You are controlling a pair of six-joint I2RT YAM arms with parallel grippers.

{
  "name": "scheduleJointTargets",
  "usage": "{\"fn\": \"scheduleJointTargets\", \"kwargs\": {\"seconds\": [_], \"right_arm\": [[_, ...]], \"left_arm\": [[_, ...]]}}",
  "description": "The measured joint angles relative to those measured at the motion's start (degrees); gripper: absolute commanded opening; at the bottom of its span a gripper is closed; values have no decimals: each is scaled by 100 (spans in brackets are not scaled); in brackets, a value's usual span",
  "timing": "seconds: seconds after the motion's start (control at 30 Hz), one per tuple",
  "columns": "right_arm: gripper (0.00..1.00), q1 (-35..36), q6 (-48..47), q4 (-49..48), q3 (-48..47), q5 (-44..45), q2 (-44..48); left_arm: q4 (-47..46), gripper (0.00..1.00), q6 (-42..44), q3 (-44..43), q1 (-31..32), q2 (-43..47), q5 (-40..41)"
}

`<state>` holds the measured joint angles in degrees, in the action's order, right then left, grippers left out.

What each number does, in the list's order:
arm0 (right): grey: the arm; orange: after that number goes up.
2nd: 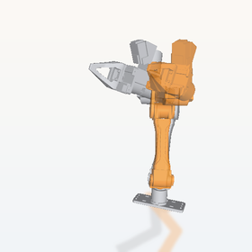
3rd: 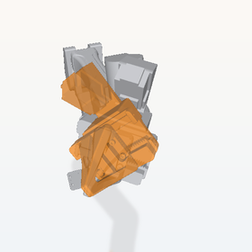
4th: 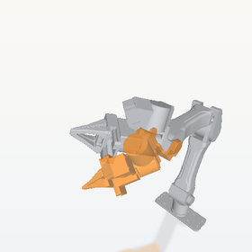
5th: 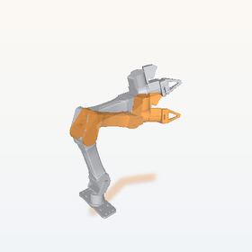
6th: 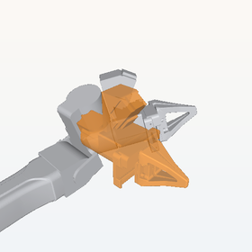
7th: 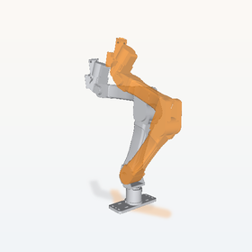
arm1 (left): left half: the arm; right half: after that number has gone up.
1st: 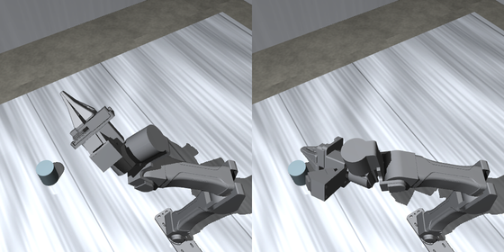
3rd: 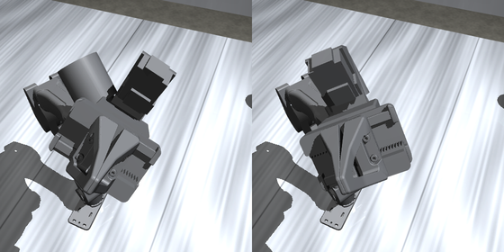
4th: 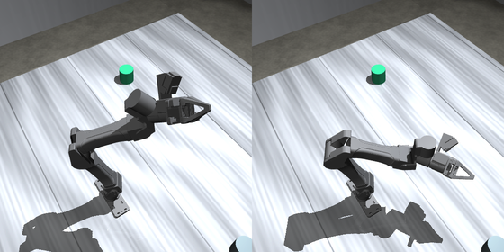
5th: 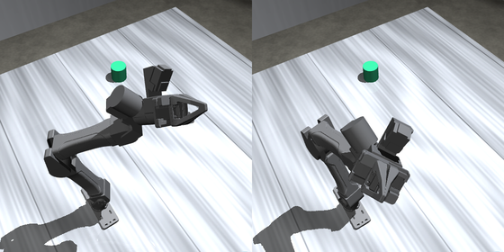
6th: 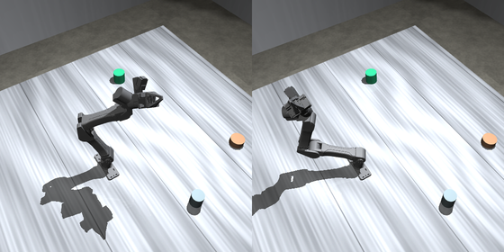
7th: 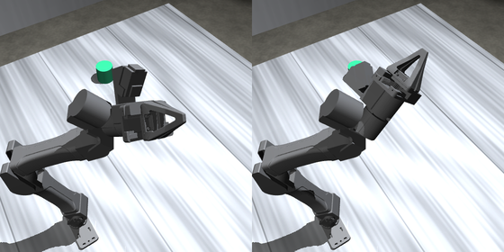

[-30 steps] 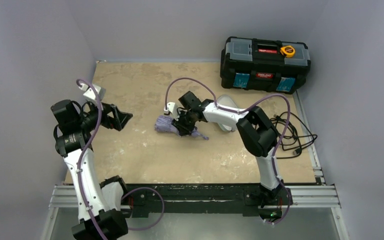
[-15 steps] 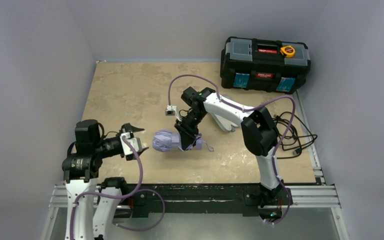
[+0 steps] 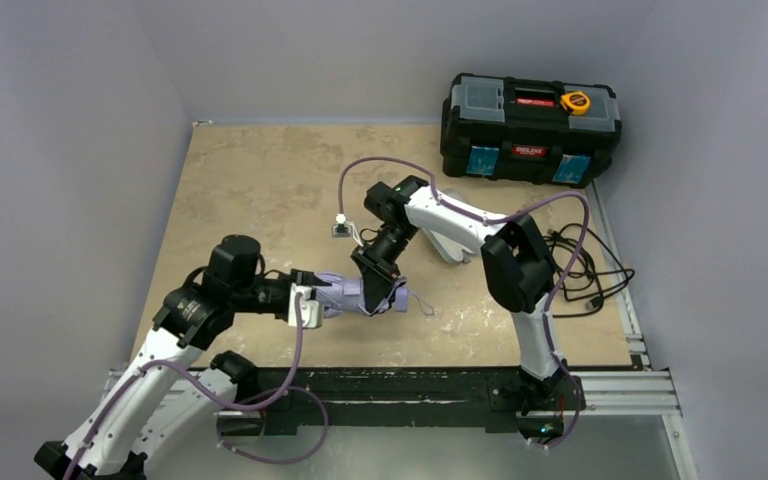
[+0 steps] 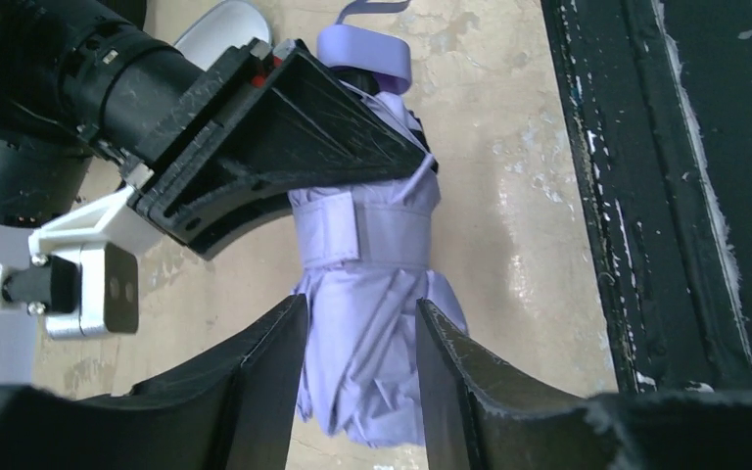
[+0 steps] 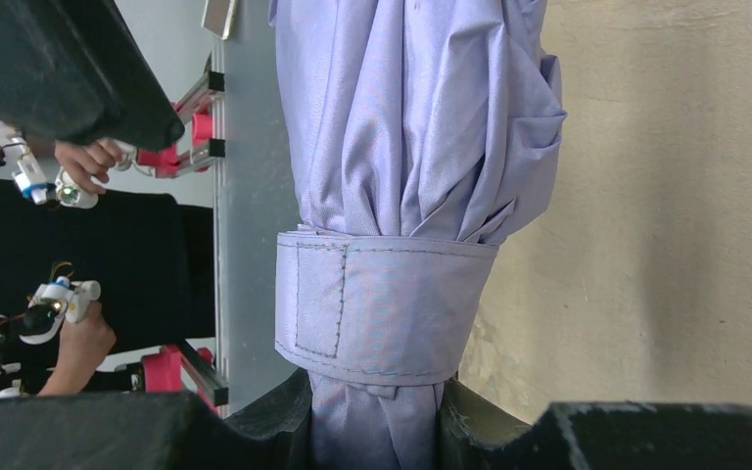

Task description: Open the umbrella

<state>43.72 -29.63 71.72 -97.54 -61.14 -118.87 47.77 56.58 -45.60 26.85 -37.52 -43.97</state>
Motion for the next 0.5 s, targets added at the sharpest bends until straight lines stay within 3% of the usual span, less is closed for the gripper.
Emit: {"fn": "scheduleJointTargets", "kwargs": {"seconds": [0.17, 0.5], "right_arm": [[0, 111, 50, 2, -4, -15, 2], [0, 273, 264, -105, -17, -7, 37]], "left_arm": [[-708, 45, -424, 52, 551, -284, 468], [-1189, 50, -824, 254, 1130, -514, 833]]}}
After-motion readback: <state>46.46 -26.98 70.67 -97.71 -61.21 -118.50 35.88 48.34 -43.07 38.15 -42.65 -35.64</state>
